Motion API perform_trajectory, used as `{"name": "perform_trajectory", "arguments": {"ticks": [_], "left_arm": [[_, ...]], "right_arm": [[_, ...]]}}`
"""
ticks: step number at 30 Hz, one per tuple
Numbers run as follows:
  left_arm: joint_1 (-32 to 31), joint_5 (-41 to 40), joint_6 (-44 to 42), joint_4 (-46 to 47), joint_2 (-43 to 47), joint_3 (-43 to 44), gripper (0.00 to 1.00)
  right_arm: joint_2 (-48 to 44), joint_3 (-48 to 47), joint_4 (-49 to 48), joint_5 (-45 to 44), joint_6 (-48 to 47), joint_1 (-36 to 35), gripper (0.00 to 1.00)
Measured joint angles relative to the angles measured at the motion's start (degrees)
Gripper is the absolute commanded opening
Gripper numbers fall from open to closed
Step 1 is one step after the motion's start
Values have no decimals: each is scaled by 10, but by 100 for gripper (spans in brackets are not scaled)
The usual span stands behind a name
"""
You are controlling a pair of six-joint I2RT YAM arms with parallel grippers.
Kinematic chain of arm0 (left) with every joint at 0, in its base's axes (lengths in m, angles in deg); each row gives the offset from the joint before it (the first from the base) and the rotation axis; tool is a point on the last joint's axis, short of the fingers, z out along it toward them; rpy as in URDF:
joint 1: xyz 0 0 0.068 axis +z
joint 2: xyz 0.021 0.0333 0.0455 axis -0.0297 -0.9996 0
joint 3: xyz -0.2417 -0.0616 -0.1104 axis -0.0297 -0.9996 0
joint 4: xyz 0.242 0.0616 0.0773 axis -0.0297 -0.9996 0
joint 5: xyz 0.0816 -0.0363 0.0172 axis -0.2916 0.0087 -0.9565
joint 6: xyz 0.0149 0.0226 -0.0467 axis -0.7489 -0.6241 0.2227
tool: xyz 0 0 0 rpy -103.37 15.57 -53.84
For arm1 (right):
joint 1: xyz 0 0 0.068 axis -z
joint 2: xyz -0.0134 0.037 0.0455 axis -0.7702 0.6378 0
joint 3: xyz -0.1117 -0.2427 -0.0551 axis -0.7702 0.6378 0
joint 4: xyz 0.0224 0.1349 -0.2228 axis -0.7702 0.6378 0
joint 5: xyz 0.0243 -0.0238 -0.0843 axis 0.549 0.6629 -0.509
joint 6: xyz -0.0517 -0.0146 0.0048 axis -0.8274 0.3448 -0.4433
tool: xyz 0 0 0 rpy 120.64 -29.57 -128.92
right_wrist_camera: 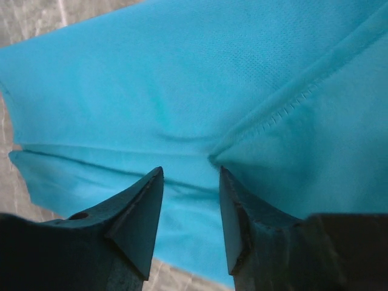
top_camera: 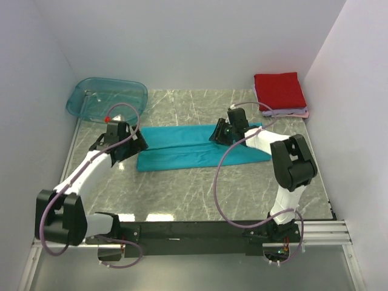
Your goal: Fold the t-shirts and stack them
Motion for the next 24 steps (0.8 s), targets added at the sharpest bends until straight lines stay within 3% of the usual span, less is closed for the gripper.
{"name": "perform_trajectory", "arguments": {"ticks": [7, 13, 19, 24], "left_arm": [[-40, 3, -17, -35, -122, 139, 94], [-101, -20, -41, -63, -275, 307, 85], [-123, -44, -56, -127, -424, 427, 80], [-123, -64, -57, -176, -475, 440, 79]], "right_arm": [[-121, 19, 37, -31, -14, 15, 52], [-217, 125, 34, -28, 12, 99, 53], [-227, 215, 47, -6, 31, 166, 53], [-222, 221, 41, 8, 34, 175, 53]]}}
